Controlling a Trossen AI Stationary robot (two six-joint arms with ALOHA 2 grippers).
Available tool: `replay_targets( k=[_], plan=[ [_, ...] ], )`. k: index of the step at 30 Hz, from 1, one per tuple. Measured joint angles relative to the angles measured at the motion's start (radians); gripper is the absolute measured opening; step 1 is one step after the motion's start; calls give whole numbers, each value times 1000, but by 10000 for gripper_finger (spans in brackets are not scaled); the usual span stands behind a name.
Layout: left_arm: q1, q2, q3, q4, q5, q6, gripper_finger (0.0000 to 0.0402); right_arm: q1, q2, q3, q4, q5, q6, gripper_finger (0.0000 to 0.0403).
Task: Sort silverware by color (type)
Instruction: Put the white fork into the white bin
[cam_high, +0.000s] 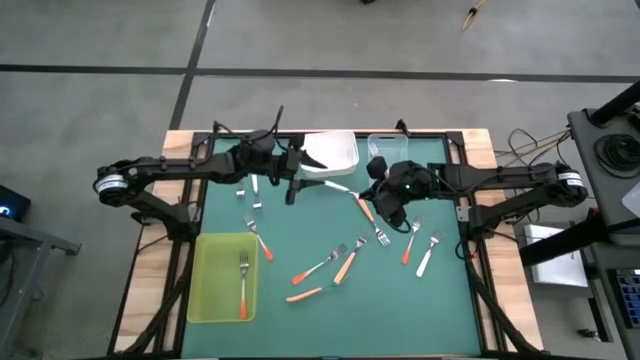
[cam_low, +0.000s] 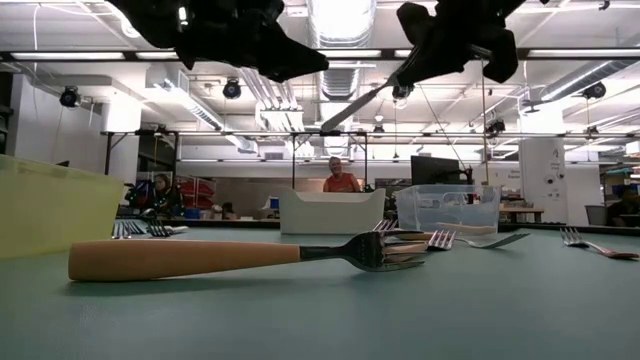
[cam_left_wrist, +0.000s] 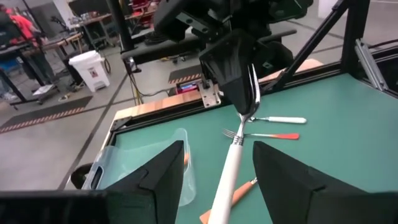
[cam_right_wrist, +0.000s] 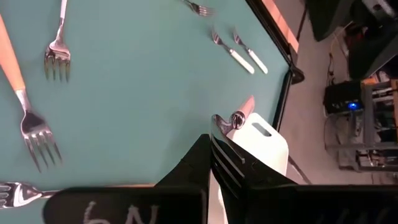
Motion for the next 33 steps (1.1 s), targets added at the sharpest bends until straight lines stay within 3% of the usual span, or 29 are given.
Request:
replay_targets(
  k=[7,16,23,33],
  plan=[
    [-17,26,-1,33,0,-9,174,0,3,0,20,2,-62,8],
    [-40,208,59,134,14,-10,174,1,3,0,11,1,-80,8],
    [-38,289,130,107,83,-10,174,5,5,-8,-73,2,-433,8],
    [-38,299,138,100,151,14,174,5,5,-11,-56,54,-535,8]
  ],
)
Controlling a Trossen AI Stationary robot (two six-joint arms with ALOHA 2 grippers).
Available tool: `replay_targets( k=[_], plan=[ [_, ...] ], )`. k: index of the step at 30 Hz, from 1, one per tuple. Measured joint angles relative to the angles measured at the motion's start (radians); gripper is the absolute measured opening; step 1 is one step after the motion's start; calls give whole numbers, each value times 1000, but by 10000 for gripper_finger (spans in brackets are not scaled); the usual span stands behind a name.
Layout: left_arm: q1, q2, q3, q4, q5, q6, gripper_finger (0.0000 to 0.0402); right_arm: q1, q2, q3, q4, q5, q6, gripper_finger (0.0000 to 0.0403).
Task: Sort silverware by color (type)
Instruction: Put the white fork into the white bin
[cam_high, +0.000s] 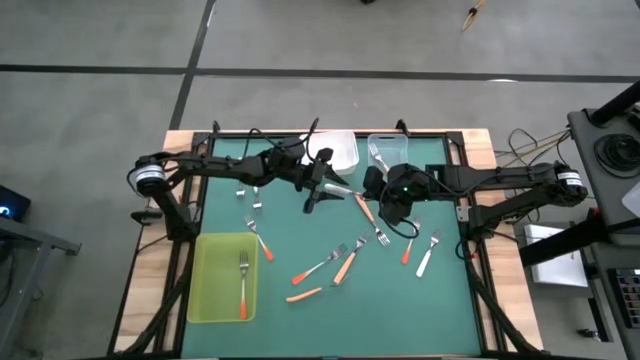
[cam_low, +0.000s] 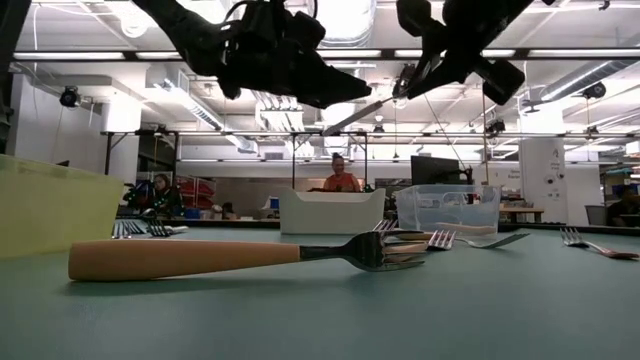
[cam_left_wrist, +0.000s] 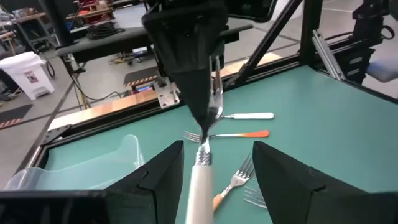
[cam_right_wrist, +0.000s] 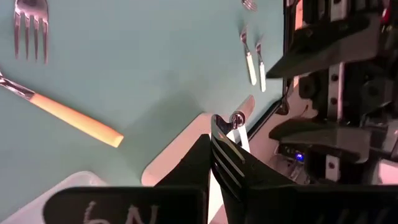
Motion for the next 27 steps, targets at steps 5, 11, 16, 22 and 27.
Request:
replay_targets(
  k=[5,11,16,22,27],
  plan=[
    [1,26,0,21,-1,-6,174,2,0,0,1,0,-22,8],
    [1,91,34,26,-4,-41,172,2,0,0,1,0,-22,8],
    [1,103,49,25,-26,-48,152,2,0,0,1,0,-22,8],
    [-3,103,49,21,-78,-50,101,2,0,0,-5,8,-22,8],
    [-5,103,49,17,-83,-40,35,0,0,0,-15,9,-24,8]
  ],
)
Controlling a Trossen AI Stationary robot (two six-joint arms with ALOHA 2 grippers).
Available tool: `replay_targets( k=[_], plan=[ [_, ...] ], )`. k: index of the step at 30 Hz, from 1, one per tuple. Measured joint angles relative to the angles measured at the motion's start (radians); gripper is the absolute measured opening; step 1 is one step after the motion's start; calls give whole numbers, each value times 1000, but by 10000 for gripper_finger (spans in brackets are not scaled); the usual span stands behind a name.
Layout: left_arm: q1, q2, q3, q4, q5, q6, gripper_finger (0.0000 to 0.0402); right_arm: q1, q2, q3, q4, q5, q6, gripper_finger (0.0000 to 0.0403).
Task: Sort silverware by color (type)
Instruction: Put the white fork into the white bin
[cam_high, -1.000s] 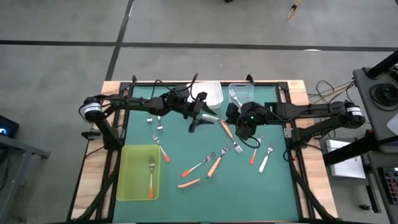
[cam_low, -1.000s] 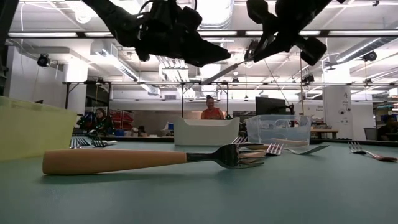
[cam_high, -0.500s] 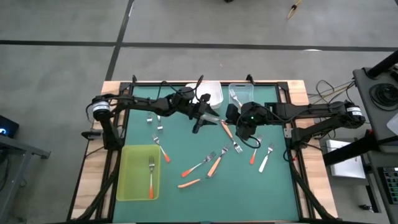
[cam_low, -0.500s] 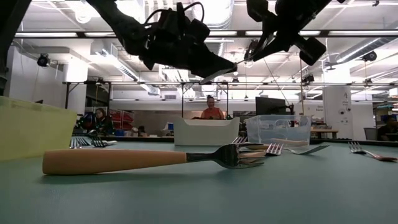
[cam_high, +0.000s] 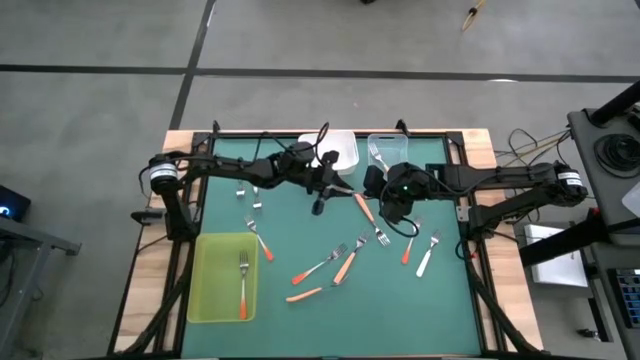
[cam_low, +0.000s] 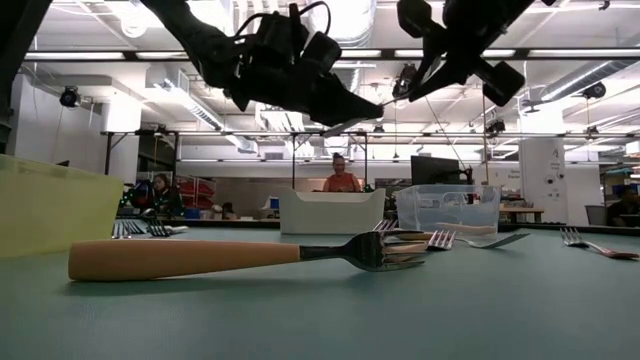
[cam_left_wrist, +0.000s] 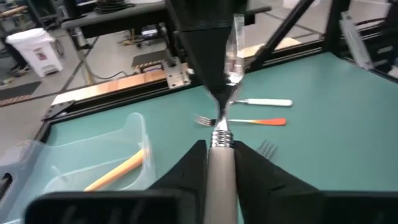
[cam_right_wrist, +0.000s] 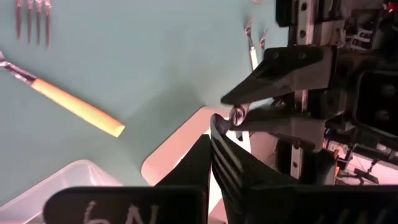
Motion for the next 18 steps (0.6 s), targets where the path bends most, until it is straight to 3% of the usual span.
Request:
replay_targets(
  k=[8,18],
  plan=[
    [-4,-2,0,0,-10,-18,35,0,0,0,0,0,11,12],
    [3,-7,2,-6,-19,-38,35,-2,0,0,43,1,151,64]
  ],
)
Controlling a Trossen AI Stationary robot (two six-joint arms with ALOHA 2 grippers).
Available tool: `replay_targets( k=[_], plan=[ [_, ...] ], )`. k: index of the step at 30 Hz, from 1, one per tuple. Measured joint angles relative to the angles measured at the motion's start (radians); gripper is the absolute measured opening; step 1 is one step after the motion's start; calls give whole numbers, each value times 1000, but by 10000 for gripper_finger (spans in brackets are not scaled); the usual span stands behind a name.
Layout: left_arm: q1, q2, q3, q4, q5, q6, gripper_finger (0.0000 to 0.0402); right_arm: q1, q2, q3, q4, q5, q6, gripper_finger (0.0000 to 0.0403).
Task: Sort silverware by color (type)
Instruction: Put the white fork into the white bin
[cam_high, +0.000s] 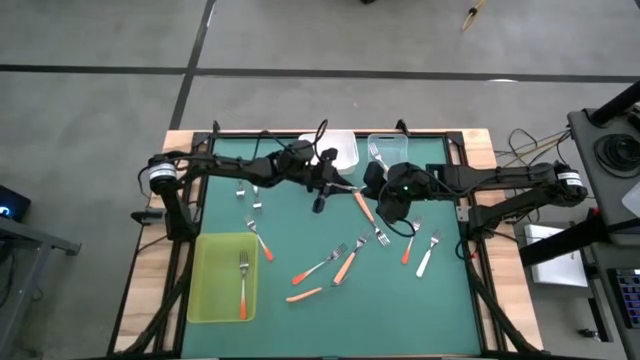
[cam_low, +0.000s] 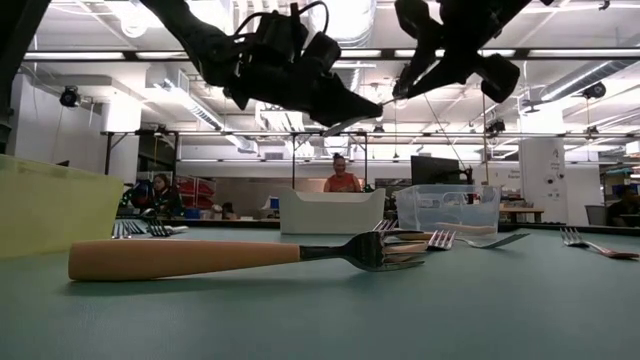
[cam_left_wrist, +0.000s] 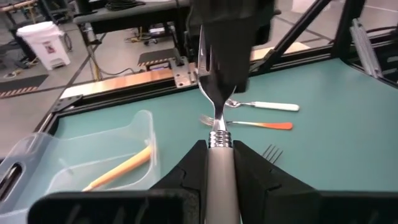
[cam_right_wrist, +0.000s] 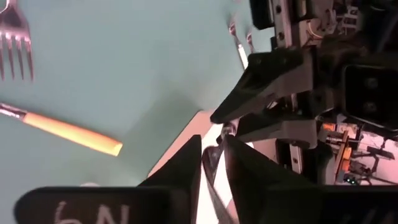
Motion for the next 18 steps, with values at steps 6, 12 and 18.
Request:
replay_targets(
  k=[6,12,18],
  plan=[
    [32,-13,0,-40,-33,-32,35,0,-12,1,32,41,11,101],
    [87,-47,0,-120,-113,-49,35,-10,-21,12,28,163,61,103],
    [168,-99,0,-206,-232,34,35,-56,-30,20,26,175,204,94]
  ],
)
